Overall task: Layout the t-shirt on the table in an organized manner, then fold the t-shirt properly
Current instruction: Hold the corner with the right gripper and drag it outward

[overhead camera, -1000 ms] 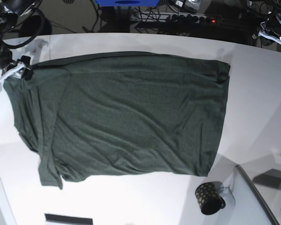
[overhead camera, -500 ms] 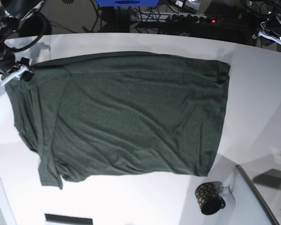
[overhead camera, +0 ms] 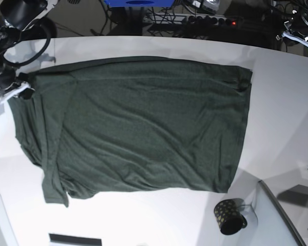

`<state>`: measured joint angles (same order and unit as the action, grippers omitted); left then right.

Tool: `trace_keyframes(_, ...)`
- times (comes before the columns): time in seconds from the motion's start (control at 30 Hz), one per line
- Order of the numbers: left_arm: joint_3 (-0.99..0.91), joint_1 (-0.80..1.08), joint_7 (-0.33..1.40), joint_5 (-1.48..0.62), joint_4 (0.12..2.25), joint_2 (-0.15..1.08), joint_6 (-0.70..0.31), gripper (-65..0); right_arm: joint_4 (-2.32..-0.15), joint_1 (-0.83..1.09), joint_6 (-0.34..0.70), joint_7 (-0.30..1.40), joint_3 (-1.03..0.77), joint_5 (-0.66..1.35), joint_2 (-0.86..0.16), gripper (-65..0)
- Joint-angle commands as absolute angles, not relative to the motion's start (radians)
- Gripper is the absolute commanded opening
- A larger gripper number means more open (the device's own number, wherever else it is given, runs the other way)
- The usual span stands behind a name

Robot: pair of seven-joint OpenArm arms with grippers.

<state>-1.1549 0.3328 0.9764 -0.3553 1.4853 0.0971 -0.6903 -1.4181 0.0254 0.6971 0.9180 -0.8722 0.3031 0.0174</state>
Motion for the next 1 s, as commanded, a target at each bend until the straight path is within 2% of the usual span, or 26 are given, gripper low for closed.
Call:
trace_keyframes(0.0, -1.159, 0.34, 0.963, -0.367, 1.5, 0.111, -0.698, -65.0, -1.434, 0.007, 0.698, 0.903, -0.872, 0.314, 0.004, -58.7)
trace_keyframes(0.33, -1.159, 0.34, 0.963, -0.367, 1.498, 0.111, -0.698, -65.0, -1.465, 0.019, 0.698, 0.903, -0.881, 0.314, 0.004, -58.8)
trace_keyframes(0.43, -1.159, 0.34, 0.963, -0.367, 1.498, 0.111, -0.698, -65.0, -1.478, 0.071, 0.638, 0.903, -0.883, 0.323, 0.013, -59.0)
trace_keyframes(0.57, -1.156, 0.335, 0.963, -0.367, 1.5, 0.111, -0.698, -65.0, -1.483, 0.108, 0.638, 0.894, -0.885, 0.323, 0.045, -62.0)
trace_keyframes(0.8, -1.159, 0.34, 0.963, -0.367, 1.497, 0.111, -0.698, -65.0, -1.488, 0.127, 0.638, 0.894, -0.885, 0.323, 0.053, -63.8)
trace_keyframes(0.97, -1.159, 0.34, 0.961, -0.367, 1.491, 0.117, -0.698, -65.0, -1.573, 0.162, 0.634, 0.894, -0.885, 0.323, 0.068, -64.2)
